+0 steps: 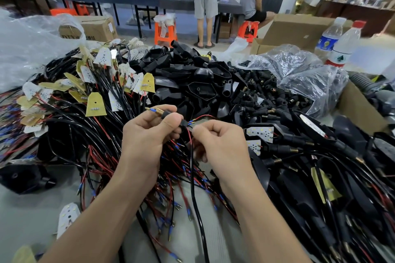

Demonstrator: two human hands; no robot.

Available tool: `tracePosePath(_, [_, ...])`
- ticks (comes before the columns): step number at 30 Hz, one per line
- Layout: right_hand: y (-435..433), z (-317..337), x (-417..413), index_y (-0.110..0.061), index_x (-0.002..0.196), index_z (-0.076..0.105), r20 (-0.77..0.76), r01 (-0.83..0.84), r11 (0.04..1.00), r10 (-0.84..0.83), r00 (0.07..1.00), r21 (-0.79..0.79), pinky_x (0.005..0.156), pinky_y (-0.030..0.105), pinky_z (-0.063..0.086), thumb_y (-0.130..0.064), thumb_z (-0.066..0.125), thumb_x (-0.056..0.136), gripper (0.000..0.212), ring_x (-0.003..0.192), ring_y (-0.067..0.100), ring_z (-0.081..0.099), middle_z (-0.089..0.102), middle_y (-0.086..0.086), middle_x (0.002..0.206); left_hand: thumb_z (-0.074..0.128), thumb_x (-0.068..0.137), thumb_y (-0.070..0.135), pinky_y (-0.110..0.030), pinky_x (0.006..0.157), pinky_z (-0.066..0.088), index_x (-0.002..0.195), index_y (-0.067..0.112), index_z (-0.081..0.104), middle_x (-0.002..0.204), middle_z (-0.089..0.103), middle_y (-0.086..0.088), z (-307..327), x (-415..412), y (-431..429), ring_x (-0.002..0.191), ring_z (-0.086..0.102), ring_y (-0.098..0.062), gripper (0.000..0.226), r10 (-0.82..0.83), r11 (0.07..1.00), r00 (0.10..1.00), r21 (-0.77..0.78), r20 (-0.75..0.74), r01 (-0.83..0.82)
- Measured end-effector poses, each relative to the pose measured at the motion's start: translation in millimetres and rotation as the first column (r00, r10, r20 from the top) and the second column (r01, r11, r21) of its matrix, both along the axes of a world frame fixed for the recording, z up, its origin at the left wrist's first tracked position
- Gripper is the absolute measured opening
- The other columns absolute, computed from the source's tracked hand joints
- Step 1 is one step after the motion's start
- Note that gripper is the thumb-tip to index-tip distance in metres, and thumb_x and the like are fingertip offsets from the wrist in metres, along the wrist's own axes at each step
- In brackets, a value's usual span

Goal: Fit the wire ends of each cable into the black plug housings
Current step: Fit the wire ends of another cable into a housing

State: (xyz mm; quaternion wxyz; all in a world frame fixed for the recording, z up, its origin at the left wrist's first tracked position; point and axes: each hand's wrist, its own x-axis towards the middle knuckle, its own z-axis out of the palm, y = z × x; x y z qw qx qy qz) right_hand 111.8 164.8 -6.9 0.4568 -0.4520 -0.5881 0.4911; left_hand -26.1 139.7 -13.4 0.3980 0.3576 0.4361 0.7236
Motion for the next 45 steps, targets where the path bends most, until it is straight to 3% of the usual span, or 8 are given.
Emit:
tracePosePath(4, [1.0, -0.8, 1.4, -0.012, 0.072, 0.072, 0.018, -0.033, 0.999, 0.032, 0.999, 0.035, 0.058, 0.041, 0.047, -0.015, 0.066, 0.083, 0.013, 0.053, 0.022, 0.054, 0.068, 0.011, 0.062, 0.086, 0.064, 0.027, -0.018, 0.062, 0.054, 0.083, 0.023, 0.083, 0.08, 0.074, -0.006, 2.5, -3.5, -1.0, 0.064, 0.064, -0.01, 0.02, -0.013, 1.0, 1.0, -0.002, 0.013, 0.013])
tracePosePath(10, [-0.8, -3.7, 2.4, -0.016, 0.064, 0.061, 0.35, -0.058, 0.935, -0.073, 0.934, 0.35, 0.056, 0.033, 0.041, -0.014, 0.065, 0.083, 0.02, 0.055, 0.012, 0.047, 0.054, -0.003, 0.055, 0.079, 0.071, 0.016, -0.018, 0.059, 0.051, 0.081, 0.024, 0.083, 0.063, 0.064, 0.003, 2.6, -3.0, -1.4, 0.056, 0.057, -0.01, 0.014, -0.048, 0.998, 0.995, -0.048, -0.086, 0.044])
tracePosePath(14, [-0.2, -3.8, 0.5, -0.021, 0.067, 0.067, 0.19, 0.003, 0.984, -0.037, 0.981, 0.177, 0.057, 0.026, 0.037, -0.014, 0.065, 0.082, 0.017, 0.047, 0.006, 0.043, 0.051, -0.01, 0.047, 0.08, 0.072, 0.019, -0.019, 0.059, 0.051, 0.08, 0.022, 0.082, 0.074, 0.069, -0.005, 3.3, -4.2, -1.3, 0.059, 0.057, -0.012, 0.01, -0.011, 0.999, 0.999, -0.05, -0.054, 0.008])
tracePosePath(19, [0.2, -2.5, 1.0, -0.02, 0.075, 0.073, 0.099, 0.013, 0.993, -0.024, 0.995, 0.117, 0.06, 0.041, 0.053, -0.016, 0.068, 0.082, 0.009, 0.049, 0.016, 0.052, 0.062, 0.002, 0.052, 0.087, 0.071, 0.021, -0.018, 0.059, 0.052, 0.083, 0.022, 0.083, 0.079, 0.073, -0.003, 0.9, -3.0, -1.4, 0.06, 0.06, -0.01, 0.013, -0.028, 0.999, 1.0, -0.036, -0.014, 0.028])
tracePosePath(27, [-3.8, -5.0, 0.0, -0.017, 0.065, 0.07, 0.112, 0.047, 0.987, -0.064, 0.992, 0.153, 0.048, 0.024, 0.035, -0.018, 0.065, 0.076, 0.013, 0.043, 0.01, 0.04, 0.053, -0.003, 0.045, 0.079, 0.074, 0.017, -0.018, 0.058, 0.05, 0.086, 0.025, 0.082, 0.061, 0.064, 0.003, -4.9, 0.4, 0.9, 0.056, 0.054, -0.009, 0.014, -0.001, 0.999, 0.983, -0.039, -0.183, -0.006])
tracePosePath(33, [-3.0, 3.4, -2.2, -0.006, 0.085, 0.073, -0.257, -0.087, 0.99, 0.056, 0.965, -0.108, 0.047, 0.023, 0.043, 0.007, 0.063, 0.086, 0.016, 0.054, 0.021, 0.056, 0.07, 0.017, 0.066, 0.085, 0.075, 0.017, -0.019, 0.061, 0.053, 0.086, 0.024, 0.083, 0.076, 0.071, -0.005, -1.1, -1.0, -0.3, 0.061, 0.06, -0.01, 0.013, 0.011, 0.999, 0.999, -0.047, -0.047, -0.013])
tracePosePath(40, [-1.8, -4.9, -3.5, -0.027, 0.098, 0.071, -0.029, 0.046, 0.997, -0.045, 0.999, 0.057, 0.067, 0.047, 0.057, -0.012, 0.066, 0.081, 0.023, 0.056, 0.023, 0.061, 0.07, 0.007, 0.061, 0.078, 0.079, 0.016, -0.02, 0.063, 0.056, 0.088, 0.02, 0.083, 0.086, 0.077, -0.012, -0.7, 0.4, 0.3, 0.065, 0.067, -0.014, 0.011, -0.064, 0.992, 0.998, -0.11, -0.015, 0.062])
tracePosePath(45, [-1.8, -0.2, -2.1, -0.019, 0.097, 0.076, -0.095, -0.104, 0.992, 0.097, 0.991, -0.07, 0.053, 0.03, 0.05, -0.014, 0.068, 0.09, 0.012, 0.055, 0.018, 0.063, 0.07, 0.0, 0.063, 0.055, 0.106, 0.029, -0.02, 0.059, 0.056, 0.087, 0.022, 0.085, 0.088, 0.079, -0.007, -0.6, -3.7, 3.2, 0.062, 0.067, -0.009, 0.036, -0.068, 0.984, 0.998, -0.162, 0.018, 0.07])
